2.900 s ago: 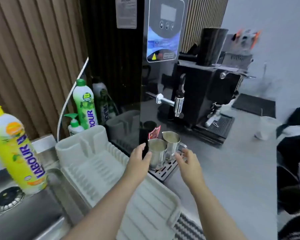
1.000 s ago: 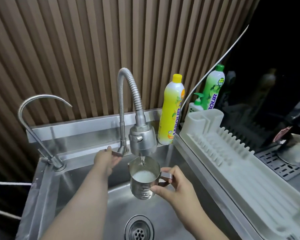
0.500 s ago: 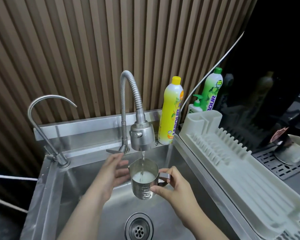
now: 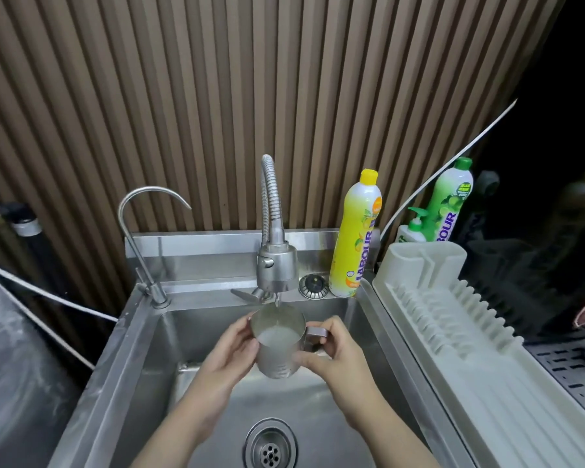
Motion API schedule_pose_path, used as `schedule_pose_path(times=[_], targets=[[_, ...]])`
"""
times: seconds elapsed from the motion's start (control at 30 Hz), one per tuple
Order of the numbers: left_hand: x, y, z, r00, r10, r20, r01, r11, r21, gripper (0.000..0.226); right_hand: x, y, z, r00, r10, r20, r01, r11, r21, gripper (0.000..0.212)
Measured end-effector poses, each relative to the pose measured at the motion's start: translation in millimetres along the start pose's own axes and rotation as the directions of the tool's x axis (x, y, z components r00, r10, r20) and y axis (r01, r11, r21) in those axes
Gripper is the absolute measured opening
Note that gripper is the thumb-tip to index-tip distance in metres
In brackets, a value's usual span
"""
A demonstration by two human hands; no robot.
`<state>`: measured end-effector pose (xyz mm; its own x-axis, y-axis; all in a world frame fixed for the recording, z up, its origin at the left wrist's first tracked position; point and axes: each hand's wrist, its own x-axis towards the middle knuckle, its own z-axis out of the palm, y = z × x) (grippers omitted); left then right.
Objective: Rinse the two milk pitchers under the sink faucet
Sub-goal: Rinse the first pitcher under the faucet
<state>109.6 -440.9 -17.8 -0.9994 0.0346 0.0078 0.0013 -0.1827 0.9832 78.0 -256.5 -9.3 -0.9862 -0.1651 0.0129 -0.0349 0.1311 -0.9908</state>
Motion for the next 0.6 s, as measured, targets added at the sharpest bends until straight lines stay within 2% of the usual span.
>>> schedule_pose_path(times=[0.27,0.43,0.6], targets=[[-0.7,6.1,12.2,0.993,0.086,-0.086,-0.082,0.995,0.054,0.049,17.9,-0.8,-7.3,0.994,-0.071,0.077,0.064,0.994,0.092,0.032],[-1.2,6.2,12.9,0.990,0.095,-0.103,-0.090,0.995,0.051,0.062,23.8,-1.5,-9.8,0.990,-0.106,0.097,0.098,0.991,0.087,0.035],[3.3,8.5,11.0,0.988,0.119,-0.096,-0.110,0.989,0.098,0.061,29.8,-10.0,-8.8,0.983,-0.145,0.108,0.139,0.988,0.061,0.038]])
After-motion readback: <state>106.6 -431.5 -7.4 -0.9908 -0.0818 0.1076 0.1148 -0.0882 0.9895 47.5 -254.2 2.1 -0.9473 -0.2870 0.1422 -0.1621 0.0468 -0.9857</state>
